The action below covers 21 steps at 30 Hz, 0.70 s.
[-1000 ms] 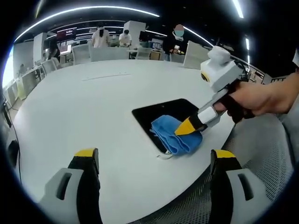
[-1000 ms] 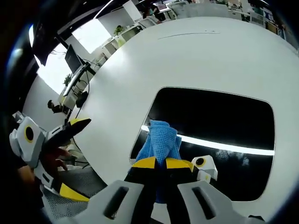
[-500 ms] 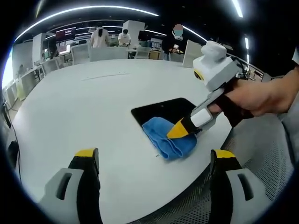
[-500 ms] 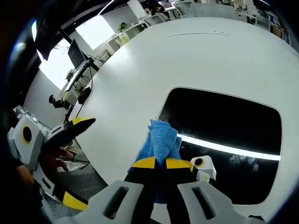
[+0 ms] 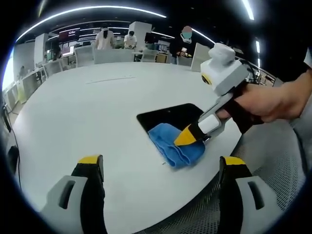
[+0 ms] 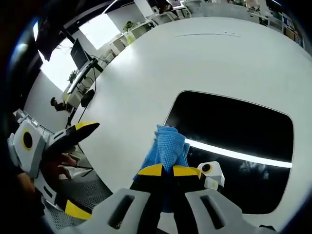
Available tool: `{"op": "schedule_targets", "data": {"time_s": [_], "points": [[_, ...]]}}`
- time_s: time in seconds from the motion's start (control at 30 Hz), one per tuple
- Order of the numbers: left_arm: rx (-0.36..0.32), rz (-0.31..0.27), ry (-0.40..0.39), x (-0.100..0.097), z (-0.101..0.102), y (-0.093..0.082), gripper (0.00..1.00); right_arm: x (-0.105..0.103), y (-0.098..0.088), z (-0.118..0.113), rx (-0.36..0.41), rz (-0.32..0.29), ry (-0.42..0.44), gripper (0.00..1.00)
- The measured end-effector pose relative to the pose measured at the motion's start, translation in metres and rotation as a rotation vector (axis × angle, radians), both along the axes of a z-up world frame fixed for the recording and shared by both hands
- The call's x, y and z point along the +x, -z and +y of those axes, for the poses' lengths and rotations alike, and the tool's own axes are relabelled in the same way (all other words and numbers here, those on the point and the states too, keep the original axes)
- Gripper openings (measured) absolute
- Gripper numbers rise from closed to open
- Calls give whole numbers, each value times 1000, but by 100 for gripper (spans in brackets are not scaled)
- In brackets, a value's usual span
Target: Wipe the mirror surface with the cleaning cloth until all visible marks leave the cleaned area.
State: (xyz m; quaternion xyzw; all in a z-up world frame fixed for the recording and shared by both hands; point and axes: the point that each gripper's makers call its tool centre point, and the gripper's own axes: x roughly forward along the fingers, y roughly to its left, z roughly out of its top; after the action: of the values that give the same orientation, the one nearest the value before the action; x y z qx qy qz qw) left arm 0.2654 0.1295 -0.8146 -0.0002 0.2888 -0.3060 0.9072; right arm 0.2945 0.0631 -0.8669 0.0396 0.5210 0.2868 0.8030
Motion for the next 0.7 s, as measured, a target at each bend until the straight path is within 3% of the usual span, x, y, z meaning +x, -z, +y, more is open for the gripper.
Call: {"op": "schedule_targets", "data": {"time_s": [0.7], "points": [[3, 5, -7, 0, 1, 1, 98, 1, -1, 0, 4, 1, 1, 0]]}}
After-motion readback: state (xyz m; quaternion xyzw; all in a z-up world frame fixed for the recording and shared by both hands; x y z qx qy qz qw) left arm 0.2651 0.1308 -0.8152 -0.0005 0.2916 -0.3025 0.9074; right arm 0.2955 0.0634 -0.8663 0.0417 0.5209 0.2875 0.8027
